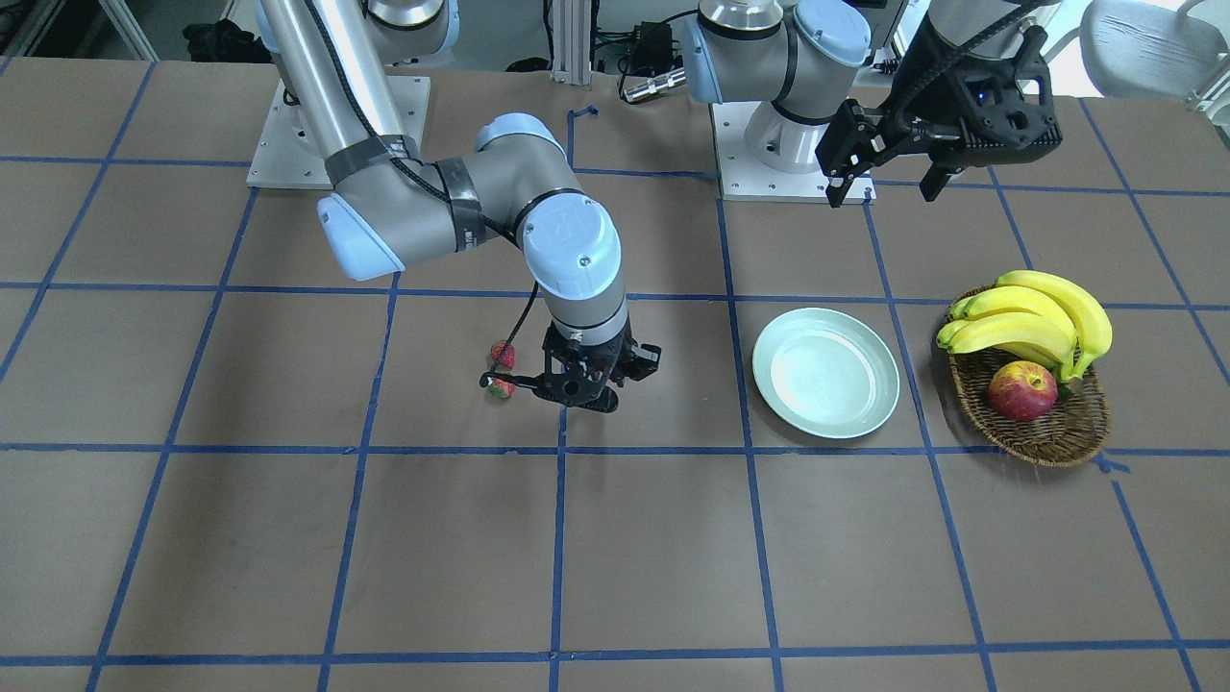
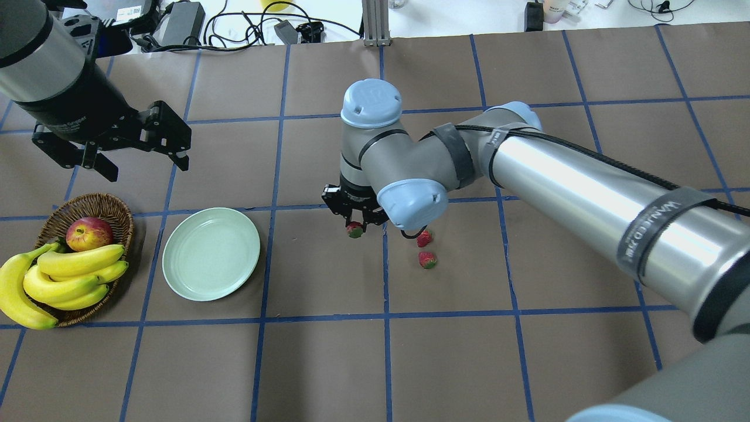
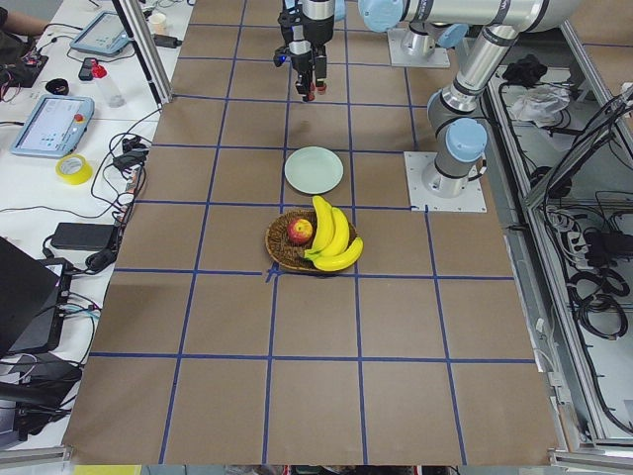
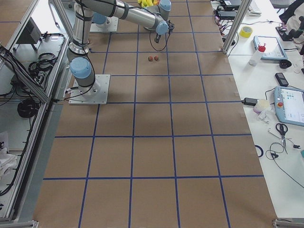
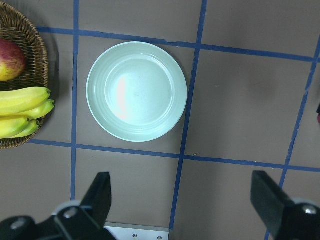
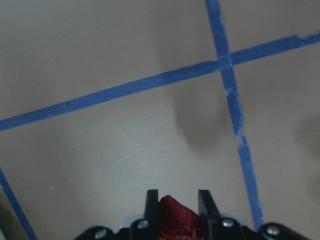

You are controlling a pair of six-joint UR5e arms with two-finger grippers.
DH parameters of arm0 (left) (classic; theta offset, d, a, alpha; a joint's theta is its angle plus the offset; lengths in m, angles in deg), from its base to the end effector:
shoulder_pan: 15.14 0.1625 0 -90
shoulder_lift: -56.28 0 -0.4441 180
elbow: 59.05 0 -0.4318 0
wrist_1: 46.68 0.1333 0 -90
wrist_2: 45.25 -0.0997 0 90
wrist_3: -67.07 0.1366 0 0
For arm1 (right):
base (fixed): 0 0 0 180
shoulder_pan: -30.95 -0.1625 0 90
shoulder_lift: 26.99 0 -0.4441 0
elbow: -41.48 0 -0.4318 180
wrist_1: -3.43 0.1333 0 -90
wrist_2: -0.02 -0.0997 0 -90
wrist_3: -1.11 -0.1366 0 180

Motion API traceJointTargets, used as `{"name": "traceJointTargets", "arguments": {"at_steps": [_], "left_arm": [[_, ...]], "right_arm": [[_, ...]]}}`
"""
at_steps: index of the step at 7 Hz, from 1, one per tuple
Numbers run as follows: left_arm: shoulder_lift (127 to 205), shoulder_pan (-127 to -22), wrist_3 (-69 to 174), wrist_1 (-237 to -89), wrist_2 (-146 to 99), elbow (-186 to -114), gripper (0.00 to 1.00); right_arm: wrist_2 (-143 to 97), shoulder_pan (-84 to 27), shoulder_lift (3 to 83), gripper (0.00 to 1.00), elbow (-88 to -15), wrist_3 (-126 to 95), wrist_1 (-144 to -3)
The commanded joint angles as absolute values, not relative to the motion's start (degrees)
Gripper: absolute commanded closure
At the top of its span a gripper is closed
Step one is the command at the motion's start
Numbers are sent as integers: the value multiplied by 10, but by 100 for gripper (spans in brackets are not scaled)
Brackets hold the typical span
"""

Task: Collect all strawberries into plate
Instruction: 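Carry the strawberry toward the plate and release it on the table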

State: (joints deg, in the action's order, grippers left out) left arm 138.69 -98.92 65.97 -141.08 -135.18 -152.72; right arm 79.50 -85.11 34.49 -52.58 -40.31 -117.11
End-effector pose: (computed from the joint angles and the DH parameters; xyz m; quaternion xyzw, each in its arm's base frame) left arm -0.0817 -0.4824 0.4948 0.0638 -0.9980 -0.0042 0.0008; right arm 0.4368 -0.5330 0.1824 0.1347 0.9865 0.0657 0.0664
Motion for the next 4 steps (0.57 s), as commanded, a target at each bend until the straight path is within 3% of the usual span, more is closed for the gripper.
{"name": "traceJointTargets", "arguments": {"at_steps": [1,2,3,4], "left_arm": [[1388,-989,660,-1401,-1352,-1530,0],[1387,-990,659,-1402,-1354,-1529,0],[1386,-990,659,-1403,-1353,-1530,0],[1390,-989,660,-1401,-1352,-1530,0]], "right_arm": [[786,-872,299,100,-511,-423,-1180],[786,-874,297,100,-513,-423,-1180],[787,-874,297,84,-513,-423,-1180],[797,-874,300,16,-513,-422,-1180]]}}
